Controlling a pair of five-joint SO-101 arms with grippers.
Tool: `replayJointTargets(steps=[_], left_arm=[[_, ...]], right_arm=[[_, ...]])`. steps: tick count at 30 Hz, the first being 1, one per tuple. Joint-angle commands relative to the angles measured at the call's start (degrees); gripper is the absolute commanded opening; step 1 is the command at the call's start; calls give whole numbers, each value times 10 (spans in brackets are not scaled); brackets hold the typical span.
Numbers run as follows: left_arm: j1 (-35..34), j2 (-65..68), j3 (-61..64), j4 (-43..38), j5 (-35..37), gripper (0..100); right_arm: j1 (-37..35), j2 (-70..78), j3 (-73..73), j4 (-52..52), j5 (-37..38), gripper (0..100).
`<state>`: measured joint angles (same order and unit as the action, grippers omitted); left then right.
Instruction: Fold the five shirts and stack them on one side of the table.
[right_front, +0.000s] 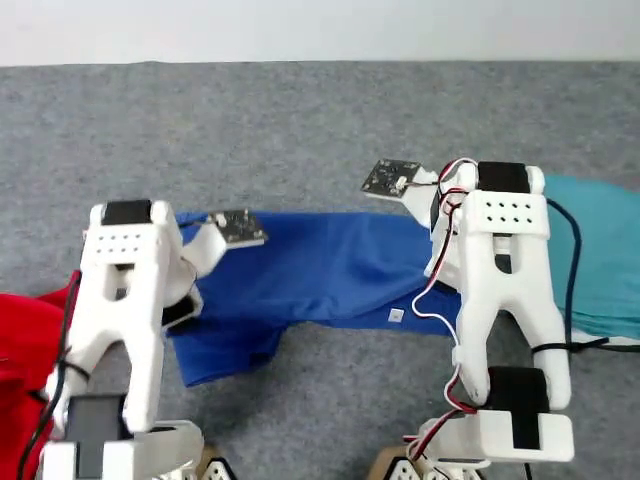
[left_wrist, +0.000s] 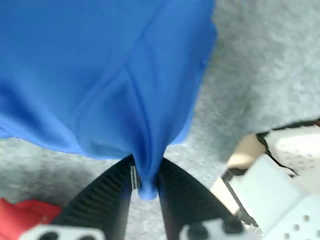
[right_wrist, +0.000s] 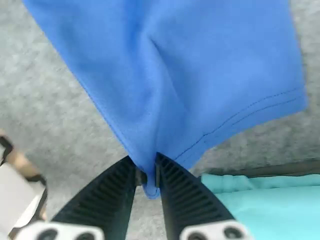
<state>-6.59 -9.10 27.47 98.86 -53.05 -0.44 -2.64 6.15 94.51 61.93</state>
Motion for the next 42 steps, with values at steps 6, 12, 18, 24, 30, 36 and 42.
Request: replayJointTargets(steps=[6, 12, 18, 24, 30, 36, 42], left_arm=[[-9, -40, 29, -32, 1, 6], [-13, -44, 28, -53, 14, 73], [-26, -44, -30, -50, 63, 124], [-30, -44, -99, -47, 68, 130], [-29, -44, -172, -12, 68, 130], [-27, -11, -170, -142, 193, 126], [-9, 145, -170, -265, 286, 14]], right_arm=[[0, -26, -37, -9, 7, 10], [7, -30, -39, -8, -4, 79], [30, -31, -89, -9, -97, 237], [27, -31, -131, -9, -100, 213], [28, -25, -147, -19, -101, 186], [15, 32, -114, -118, -120, 92], [-4, 138, -114, -218, -204, 14]])
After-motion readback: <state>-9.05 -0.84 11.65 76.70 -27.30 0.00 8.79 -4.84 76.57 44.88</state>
